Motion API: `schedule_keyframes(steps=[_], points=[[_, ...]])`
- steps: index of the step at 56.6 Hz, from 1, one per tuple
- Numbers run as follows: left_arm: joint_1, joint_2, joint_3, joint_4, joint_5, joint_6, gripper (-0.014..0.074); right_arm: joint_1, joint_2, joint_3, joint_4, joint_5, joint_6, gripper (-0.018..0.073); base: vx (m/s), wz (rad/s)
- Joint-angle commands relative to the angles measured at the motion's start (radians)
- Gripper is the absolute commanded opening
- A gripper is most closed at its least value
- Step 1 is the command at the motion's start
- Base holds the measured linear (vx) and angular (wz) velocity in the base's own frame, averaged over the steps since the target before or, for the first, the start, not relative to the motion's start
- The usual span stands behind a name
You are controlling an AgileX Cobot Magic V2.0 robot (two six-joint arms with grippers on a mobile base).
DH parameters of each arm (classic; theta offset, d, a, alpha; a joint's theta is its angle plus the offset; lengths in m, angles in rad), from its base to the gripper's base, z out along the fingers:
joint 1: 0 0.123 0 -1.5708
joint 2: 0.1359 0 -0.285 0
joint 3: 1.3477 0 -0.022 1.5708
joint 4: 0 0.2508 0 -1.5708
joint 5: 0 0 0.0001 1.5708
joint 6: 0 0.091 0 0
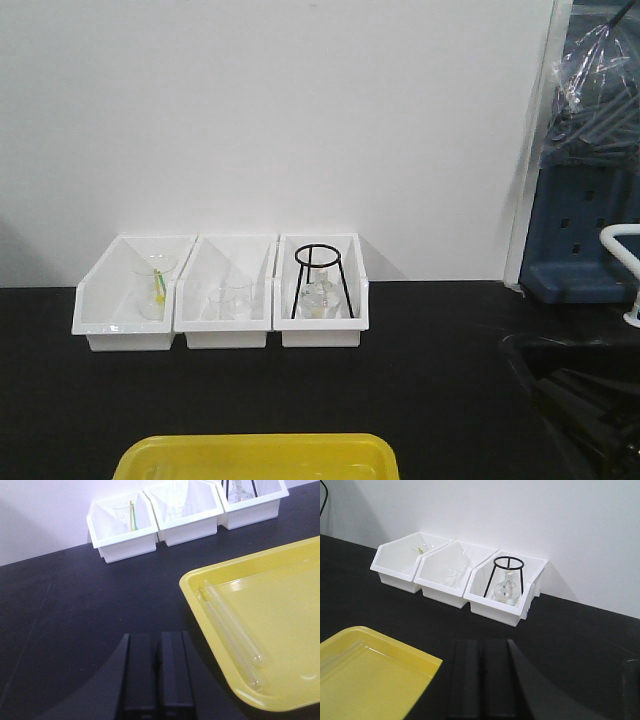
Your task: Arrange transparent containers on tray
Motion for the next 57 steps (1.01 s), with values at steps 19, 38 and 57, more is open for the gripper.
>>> schedule_keyframes(steps=[19,38,57], points=[[0.003,-0.024,0.037,0.001,-0.085,-0.008,-0.0006,-0.004,-0.009,-0.031,-0.030,0.025,-0.008,-0.0013,0.00,0.00],[0.003,-0.024,0.037,0.001,-0.085,-0.008,-0.0006,-0.004,-0.006,-0.031,0.021,0.027,-0.002,-0.0013,0.00,0.00],[0.003,-0.024,0.037,0.001,-0.085,-0.008,-0.0006,-0.004,0.022,-0.031,0.873,0.312,-0.733,-0.0013,0.00,0.00]])
